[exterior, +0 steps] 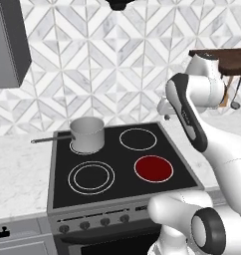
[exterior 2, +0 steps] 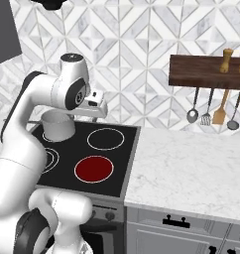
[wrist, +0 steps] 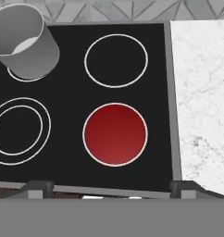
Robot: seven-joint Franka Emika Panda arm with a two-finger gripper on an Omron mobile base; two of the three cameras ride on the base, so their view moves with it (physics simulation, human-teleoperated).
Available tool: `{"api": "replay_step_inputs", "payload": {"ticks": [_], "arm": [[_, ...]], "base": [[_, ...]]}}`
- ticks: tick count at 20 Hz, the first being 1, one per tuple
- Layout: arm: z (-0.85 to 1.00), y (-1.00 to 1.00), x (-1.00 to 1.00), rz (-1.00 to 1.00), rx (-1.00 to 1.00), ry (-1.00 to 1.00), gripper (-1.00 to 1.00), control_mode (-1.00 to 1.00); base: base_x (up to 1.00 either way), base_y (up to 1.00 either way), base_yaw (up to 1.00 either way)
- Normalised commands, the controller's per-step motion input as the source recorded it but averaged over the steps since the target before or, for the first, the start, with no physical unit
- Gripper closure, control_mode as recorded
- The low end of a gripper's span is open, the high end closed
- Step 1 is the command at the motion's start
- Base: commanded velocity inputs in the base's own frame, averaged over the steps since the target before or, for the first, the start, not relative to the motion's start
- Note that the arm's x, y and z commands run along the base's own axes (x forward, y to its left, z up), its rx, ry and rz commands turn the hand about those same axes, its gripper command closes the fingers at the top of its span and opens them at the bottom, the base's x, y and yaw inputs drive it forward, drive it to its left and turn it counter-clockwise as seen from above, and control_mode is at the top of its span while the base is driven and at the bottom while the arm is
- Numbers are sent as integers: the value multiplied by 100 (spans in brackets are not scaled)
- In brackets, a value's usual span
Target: Turn off the front right burner of the stove.
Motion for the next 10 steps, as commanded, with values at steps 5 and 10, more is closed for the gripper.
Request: {"api": "replay_step_inputs", "payload": {"ticks": [5, 10], "arm": [[0, 0, 0, 0, 0, 0, -100, 100], [0, 0, 0, 0, 0, 0, -100, 100]], "base": [[0, -49, 0], [0, -48, 0]]}}
